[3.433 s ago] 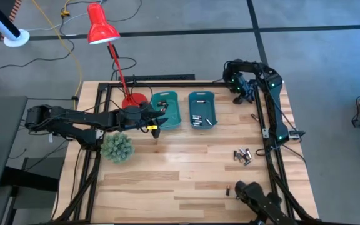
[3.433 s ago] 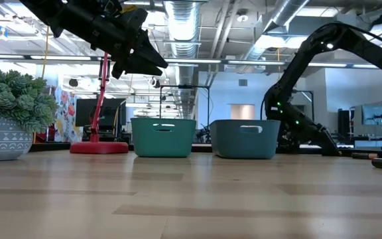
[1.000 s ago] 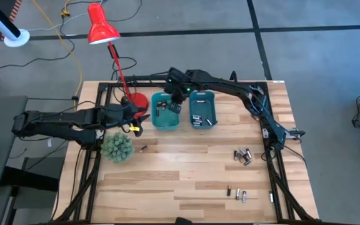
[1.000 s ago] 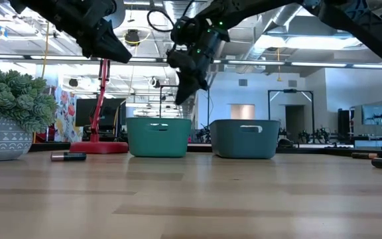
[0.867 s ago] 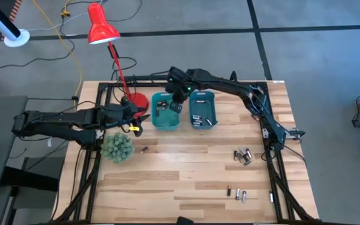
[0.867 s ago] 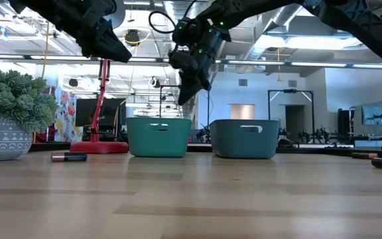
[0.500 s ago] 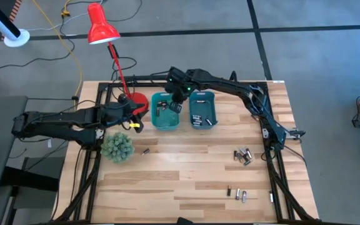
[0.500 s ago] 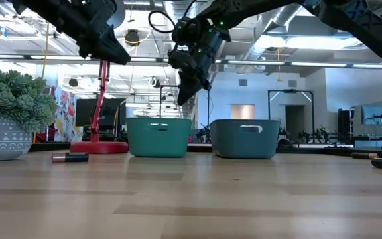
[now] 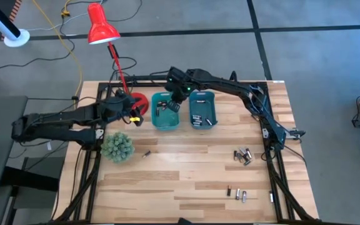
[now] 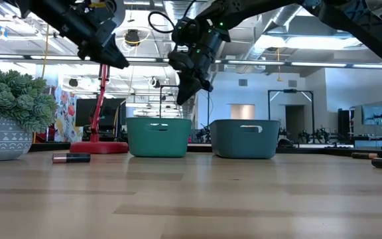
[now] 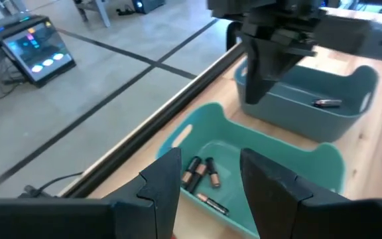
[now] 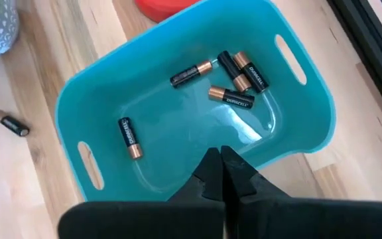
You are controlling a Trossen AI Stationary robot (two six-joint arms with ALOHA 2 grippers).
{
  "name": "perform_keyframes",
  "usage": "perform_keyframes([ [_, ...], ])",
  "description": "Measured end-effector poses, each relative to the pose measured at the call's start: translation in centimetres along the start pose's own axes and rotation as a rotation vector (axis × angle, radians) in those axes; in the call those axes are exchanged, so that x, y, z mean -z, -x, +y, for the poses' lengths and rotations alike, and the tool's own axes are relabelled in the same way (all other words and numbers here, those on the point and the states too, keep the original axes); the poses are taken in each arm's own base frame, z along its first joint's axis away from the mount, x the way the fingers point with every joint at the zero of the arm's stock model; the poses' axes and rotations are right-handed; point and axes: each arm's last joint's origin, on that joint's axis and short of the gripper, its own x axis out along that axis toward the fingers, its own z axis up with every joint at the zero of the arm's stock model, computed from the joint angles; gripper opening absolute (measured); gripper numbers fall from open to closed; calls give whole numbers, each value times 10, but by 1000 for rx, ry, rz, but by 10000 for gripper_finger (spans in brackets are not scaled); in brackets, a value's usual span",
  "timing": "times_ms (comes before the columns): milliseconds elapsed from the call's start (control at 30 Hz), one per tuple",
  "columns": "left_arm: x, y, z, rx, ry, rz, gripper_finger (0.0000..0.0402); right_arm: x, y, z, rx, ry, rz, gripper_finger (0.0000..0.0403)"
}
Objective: Sort batteries
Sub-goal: Put the black battery into the green bin
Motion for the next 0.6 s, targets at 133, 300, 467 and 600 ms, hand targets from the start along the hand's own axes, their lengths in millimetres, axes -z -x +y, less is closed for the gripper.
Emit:
perform_keyframes([
  [133, 0, -2, 5, -27, -21, 4, 151, 0, -1, 5, -5, -14, 2, 2],
  [300, 0, -3, 6, -34, -75, 6, 151, 2, -2, 14, -13, -15, 10, 2],
  [467, 0, -3, 6, -33, -92, 6, 151, 6, -3, 22, -19, 1, 39, 2],
  [600, 1, -1, 3, -8, -99, 11, 151, 7, 2, 27, -21, 23, 46, 2],
])
